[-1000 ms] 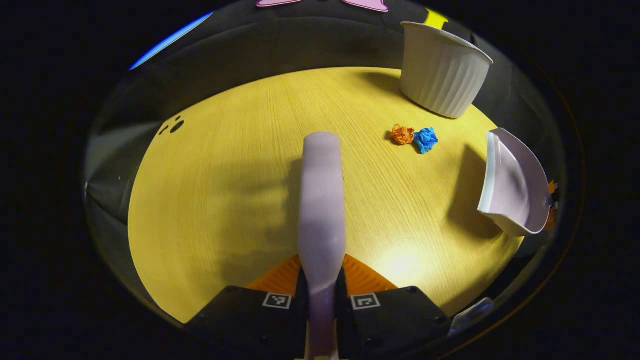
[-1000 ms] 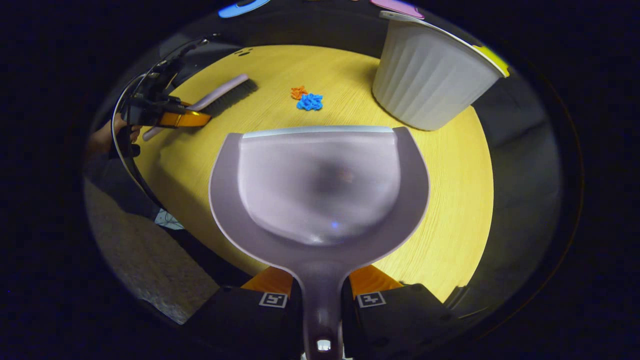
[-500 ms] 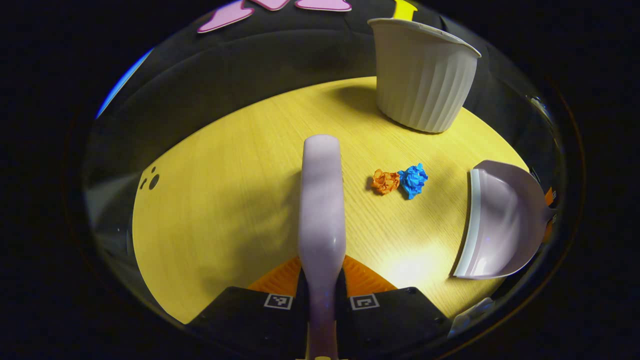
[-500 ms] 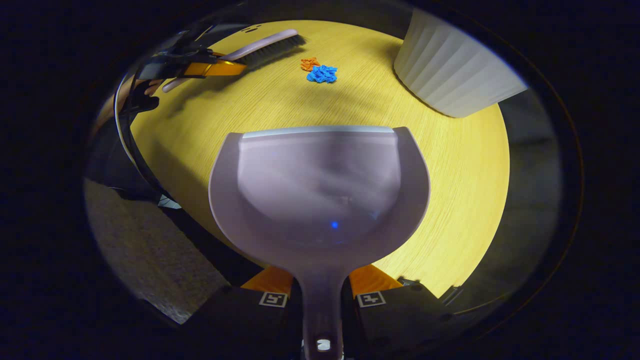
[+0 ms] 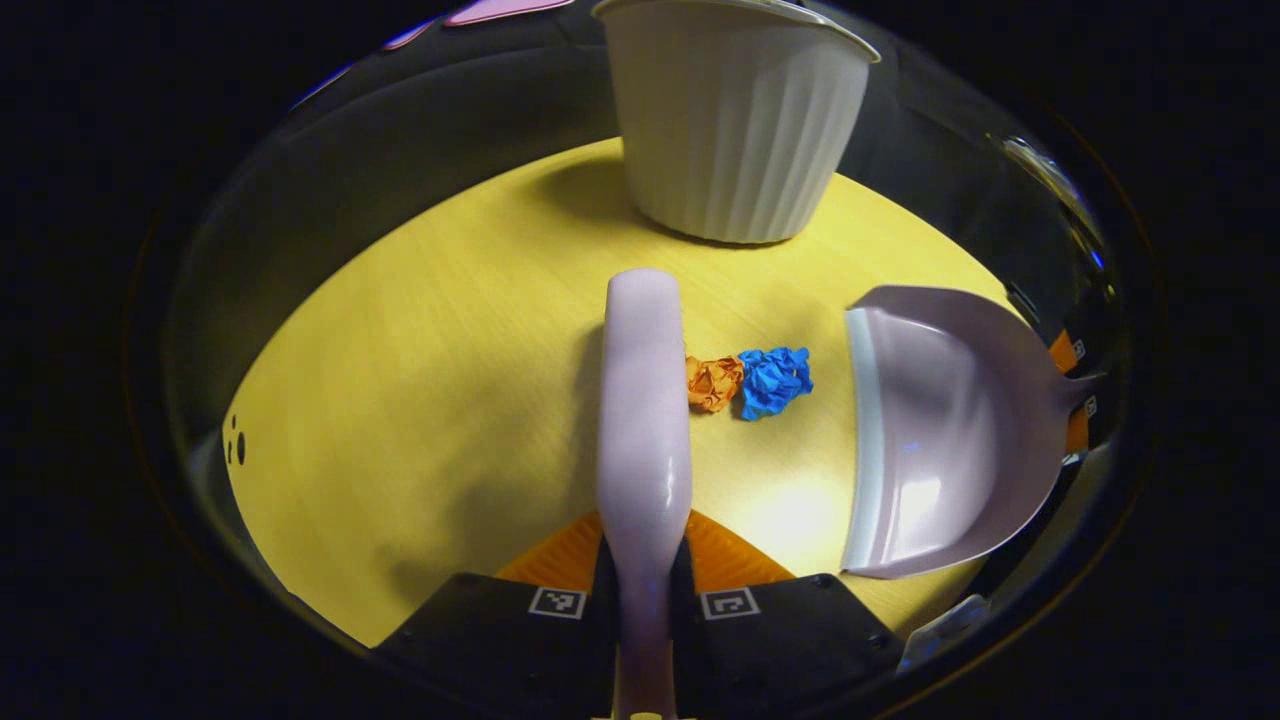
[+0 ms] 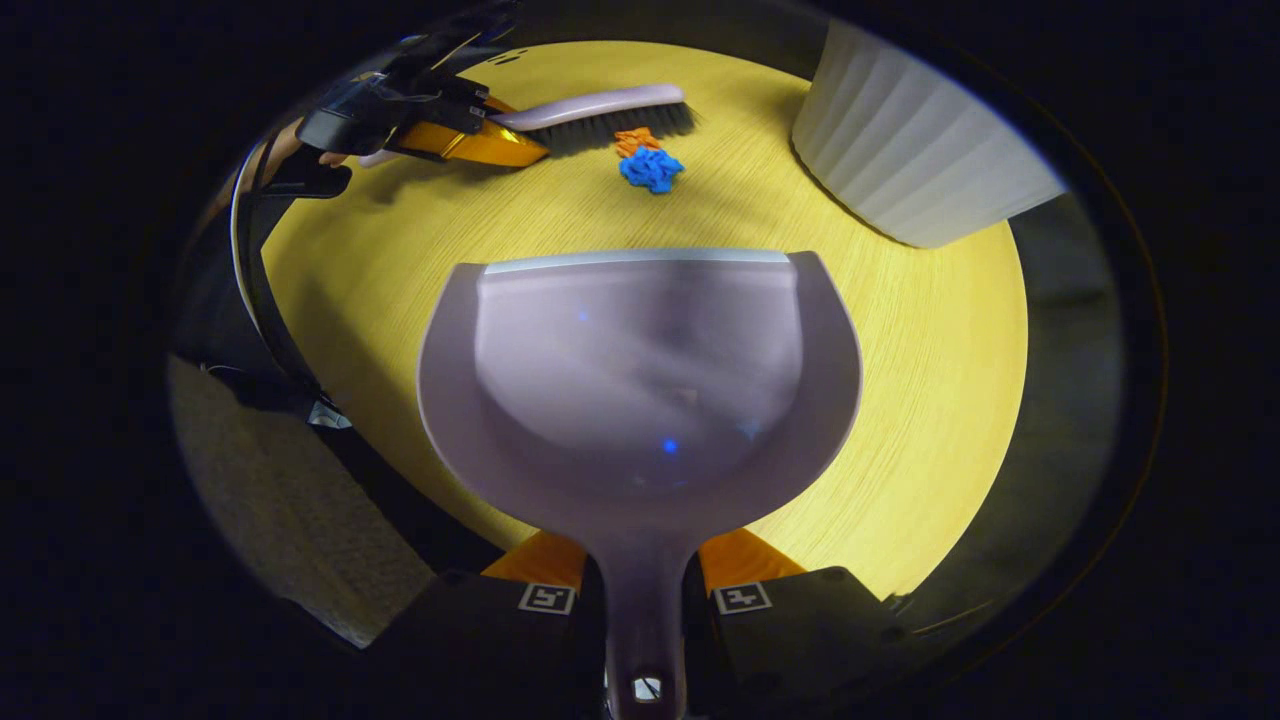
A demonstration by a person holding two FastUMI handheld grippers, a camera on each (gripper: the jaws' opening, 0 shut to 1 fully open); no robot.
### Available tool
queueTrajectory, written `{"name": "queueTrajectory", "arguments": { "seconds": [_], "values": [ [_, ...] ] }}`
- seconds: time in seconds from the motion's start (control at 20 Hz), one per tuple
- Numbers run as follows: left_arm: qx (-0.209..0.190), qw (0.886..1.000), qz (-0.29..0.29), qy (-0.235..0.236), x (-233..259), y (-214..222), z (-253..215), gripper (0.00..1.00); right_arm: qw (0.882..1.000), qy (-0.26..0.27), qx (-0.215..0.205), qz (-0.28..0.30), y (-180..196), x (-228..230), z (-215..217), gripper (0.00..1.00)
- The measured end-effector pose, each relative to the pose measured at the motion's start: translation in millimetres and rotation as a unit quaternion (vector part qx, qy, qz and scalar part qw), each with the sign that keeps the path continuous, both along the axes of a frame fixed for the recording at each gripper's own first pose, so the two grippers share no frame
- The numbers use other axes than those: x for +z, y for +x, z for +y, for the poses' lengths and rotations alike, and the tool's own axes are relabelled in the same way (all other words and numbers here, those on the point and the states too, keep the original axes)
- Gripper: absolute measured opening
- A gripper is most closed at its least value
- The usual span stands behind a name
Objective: Pick up the small broom and dustpan from the desktop, sweep the trash into the dustpan with the broom, and then empty the trash into the garbage bin.
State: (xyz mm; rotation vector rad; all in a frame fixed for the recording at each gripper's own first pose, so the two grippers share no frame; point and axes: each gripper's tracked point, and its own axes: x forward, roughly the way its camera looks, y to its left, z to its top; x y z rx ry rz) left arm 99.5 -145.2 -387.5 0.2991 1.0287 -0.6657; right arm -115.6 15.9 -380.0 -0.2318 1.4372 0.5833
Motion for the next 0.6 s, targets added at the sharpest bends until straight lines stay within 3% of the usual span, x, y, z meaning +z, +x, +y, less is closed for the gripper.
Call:
{"name": "queueTrajectory", "arguments": {
  "seconds": [0.3, 0.35, 0.55, 0.6],
  "values": [
    [-0.076, 0.993, 0.062, -0.069, 13, -35, -46, 0.26, 1.0, 0.009, 0.011, -0.01, 1, -7, -6, 0.32],
    [-0.083, 0.99, 0.08, -0.081, 14, -44, -56, 0.27, 1.0, 0.011, 0.01, -0.014, 1, -8, -6, 0.35],
    [-0.089, 0.984, 0.113, -0.101, 19, -64, -73, 0.29, 0.999, 0.021, -0.014, -0.033, 2, -9, 0, 0.39],
    [-0.083, 0.985, 0.11, -0.103, 22, -65, -74, 0.27, 0.999, 0.02, -0.023, -0.036, 2, -10, 0, 0.35]
  ]
}}
